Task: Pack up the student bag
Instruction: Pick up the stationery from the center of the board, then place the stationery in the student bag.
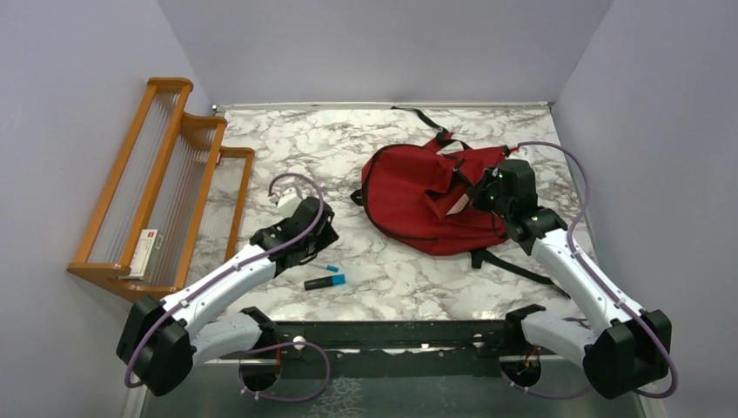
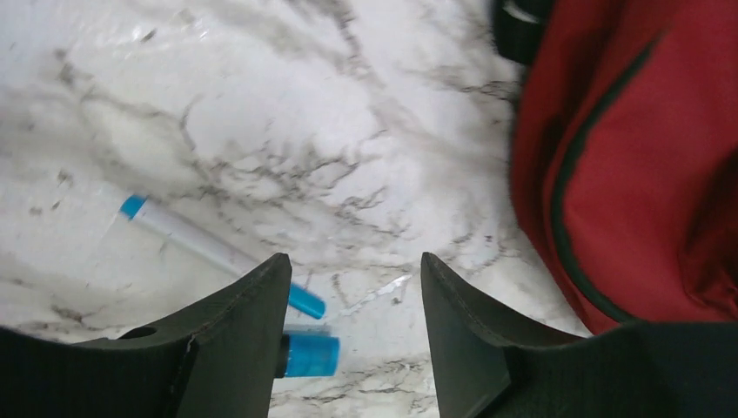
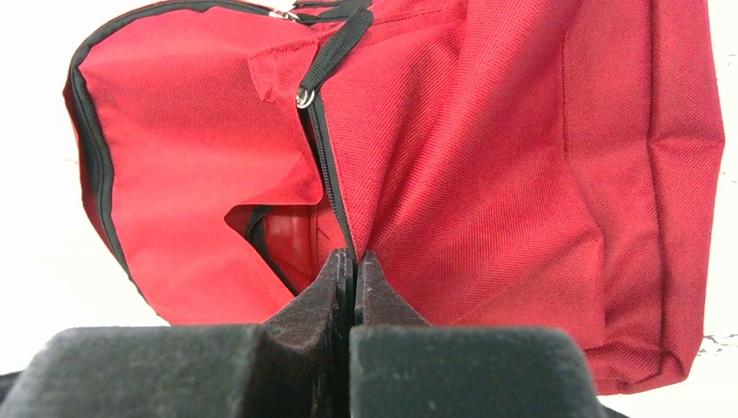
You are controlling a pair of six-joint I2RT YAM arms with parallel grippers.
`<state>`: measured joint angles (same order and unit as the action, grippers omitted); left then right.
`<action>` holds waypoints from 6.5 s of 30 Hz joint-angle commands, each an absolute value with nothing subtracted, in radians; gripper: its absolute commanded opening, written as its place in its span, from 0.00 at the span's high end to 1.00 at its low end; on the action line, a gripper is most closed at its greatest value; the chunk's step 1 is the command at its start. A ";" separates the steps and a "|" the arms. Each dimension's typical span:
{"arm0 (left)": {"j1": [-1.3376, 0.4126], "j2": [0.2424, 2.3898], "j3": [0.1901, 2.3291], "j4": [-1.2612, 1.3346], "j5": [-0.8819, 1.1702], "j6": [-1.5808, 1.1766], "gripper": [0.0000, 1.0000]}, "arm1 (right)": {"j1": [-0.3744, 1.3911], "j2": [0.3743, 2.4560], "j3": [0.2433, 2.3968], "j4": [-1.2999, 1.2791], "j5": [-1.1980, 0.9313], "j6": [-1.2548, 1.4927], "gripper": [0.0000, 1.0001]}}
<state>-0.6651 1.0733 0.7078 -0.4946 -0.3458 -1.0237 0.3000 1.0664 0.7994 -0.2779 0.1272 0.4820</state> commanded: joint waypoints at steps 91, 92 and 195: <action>-0.749 1.823 1.396 0.264 0.329 -0.438 1.00 | 0.301 1.132 0.894 -0.371 0.076 0.452 1.00; -0.749 1.828 1.396 0.264 0.329 -0.439 1.00 | 0.300 1.146 0.896 -0.365 0.069 0.445 0.99; -0.645 1.563 1.244 -0.199 0.060 -0.480 0.60 | 0.267 1.205 0.963 -0.296 0.045 0.394 1.00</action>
<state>-0.6586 1.7229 1.3949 -0.1223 0.2272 -0.4808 0.2726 1.2343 0.9718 -0.3233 0.0521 0.3923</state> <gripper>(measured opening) 0.386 0.024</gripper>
